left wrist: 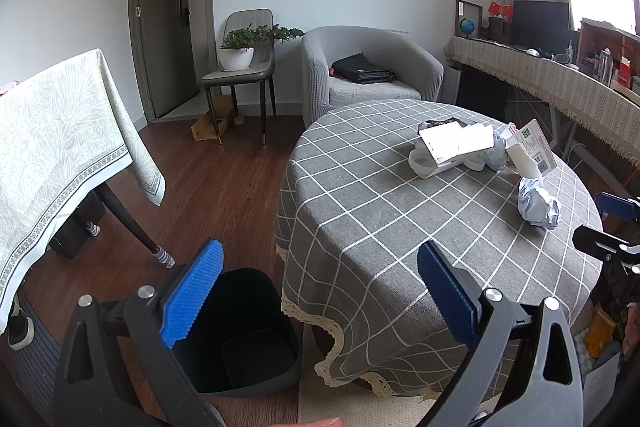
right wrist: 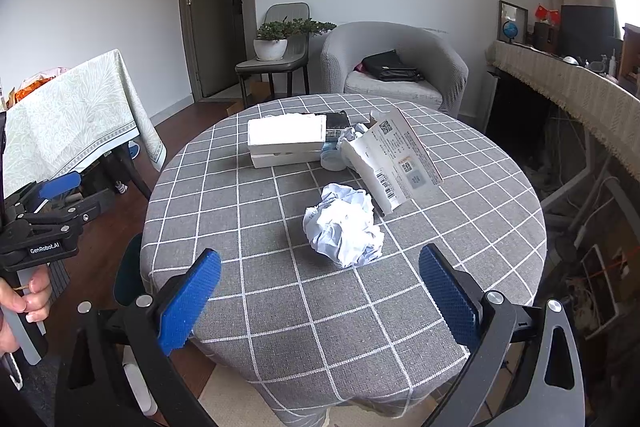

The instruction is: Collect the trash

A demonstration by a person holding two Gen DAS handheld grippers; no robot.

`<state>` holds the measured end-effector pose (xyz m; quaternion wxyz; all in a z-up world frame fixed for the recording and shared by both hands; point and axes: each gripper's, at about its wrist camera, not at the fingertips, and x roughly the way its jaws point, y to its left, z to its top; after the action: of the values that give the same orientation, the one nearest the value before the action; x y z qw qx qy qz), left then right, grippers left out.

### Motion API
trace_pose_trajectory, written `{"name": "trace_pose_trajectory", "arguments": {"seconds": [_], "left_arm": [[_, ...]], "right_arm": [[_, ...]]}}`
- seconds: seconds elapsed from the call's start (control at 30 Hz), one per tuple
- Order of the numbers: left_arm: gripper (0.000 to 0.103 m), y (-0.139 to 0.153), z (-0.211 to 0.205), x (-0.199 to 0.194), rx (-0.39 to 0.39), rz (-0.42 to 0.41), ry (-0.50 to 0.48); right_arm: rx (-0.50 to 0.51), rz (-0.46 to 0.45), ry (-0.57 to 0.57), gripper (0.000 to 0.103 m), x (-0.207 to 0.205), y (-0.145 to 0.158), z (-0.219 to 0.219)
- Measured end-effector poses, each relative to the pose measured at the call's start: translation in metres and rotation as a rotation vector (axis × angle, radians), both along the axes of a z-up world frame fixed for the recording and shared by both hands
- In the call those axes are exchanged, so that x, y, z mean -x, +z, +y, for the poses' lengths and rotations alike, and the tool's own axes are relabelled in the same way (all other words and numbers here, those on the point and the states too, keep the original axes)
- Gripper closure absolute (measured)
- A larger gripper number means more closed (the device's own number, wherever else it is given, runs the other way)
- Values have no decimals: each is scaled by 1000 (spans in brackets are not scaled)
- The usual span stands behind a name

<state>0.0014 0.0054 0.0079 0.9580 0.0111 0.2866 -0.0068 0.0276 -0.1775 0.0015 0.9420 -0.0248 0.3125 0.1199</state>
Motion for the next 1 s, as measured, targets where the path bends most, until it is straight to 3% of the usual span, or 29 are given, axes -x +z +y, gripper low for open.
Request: {"name": "trace_pose_trajectory", "arguments": {"seconds": [0.57, 0.83, 0.97, 1.0], "left_arm": [[5, 11, -1, -2, 26, -36, -54], [10, 13, -14, -4, 14, -57, -120], [20, 14, -21, -5, 17, -49, -167], [21, 14, -23, -5, 18, -47, -175]], "right_arm": [[-22, -11, -25, 3, -3, 9, -10], [-109, 34, -49, 4, -10, 4, -27], [-87, 75, -44, 23, -18, -4, -19], [-86, 84, -44, 24, -19, -6, -18]]}}
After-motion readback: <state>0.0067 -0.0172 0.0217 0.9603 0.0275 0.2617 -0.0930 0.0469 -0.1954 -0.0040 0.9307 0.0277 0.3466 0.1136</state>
